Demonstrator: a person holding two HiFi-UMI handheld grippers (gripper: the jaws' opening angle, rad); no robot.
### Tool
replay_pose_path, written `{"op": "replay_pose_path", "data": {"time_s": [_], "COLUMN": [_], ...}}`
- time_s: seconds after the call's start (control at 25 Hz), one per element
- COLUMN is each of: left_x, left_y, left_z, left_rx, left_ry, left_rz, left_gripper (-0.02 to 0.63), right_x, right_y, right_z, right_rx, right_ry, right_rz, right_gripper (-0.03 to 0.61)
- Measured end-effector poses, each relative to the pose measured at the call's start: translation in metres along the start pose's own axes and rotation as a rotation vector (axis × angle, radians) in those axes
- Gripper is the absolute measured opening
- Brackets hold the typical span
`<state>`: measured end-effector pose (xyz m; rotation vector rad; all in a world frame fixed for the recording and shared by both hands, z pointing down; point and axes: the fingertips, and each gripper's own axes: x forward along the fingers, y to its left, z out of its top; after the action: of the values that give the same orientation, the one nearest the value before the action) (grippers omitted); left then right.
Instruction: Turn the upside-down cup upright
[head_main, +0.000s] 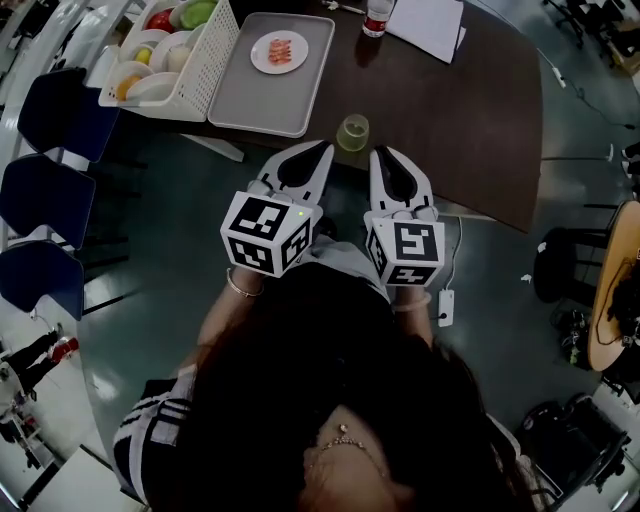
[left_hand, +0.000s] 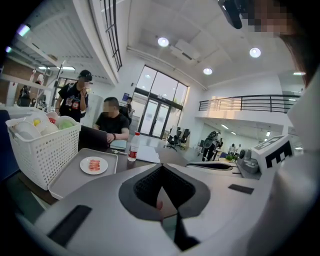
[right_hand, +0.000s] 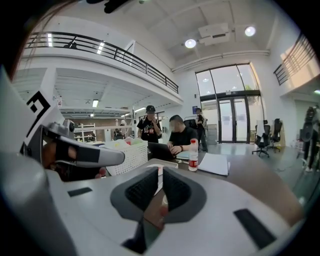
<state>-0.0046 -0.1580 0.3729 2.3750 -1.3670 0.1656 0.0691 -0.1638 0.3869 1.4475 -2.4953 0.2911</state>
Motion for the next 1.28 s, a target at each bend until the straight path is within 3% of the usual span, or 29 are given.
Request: {"op": "replay_pose_path", "data": {"time_s": [0.24, 0.36, 0.6, 0.84, 1.28], "left_x": [0.012, 0.018, 0.032, 0.042, 0.048], "left_y": [0.016, 0.026, 0.042, 0.054, 0.077], "left_z": [0.009, 0.013, 0.017, 0.015, -0.003], "left_rx": [0.005, 0.010, 0.010, 0.006, -0.020], "left_ry": [-0.001, 0.004, 0.027, 0.056, 0.118], "left_rz": [0.011, 0.001, -0.025, -0.049, -0.049], "left_gripper": [0.002, 0.002, 0.003, 0.002, 0.002], "right_x": [0.022, 0.034, 0.061, 0.091, 0.131], "right_y": [-0.008, -0.010, -0.014, -0.019, -0.029], "right_z": [0.000, -0.002, -0.014, -0.045, -0.108], "right_rx": [-0.012, -0.012, -0.014, -0.004, 0.004], "right_ry": [0.006, 0.016, 0.049, 0.122, 0.266], "right_rz": [-0.001, -0.003, -0.021, -0.024, -0.029], "right_gripper": [0.033, 0.109, 0.201, 0.278, 0.325]}}
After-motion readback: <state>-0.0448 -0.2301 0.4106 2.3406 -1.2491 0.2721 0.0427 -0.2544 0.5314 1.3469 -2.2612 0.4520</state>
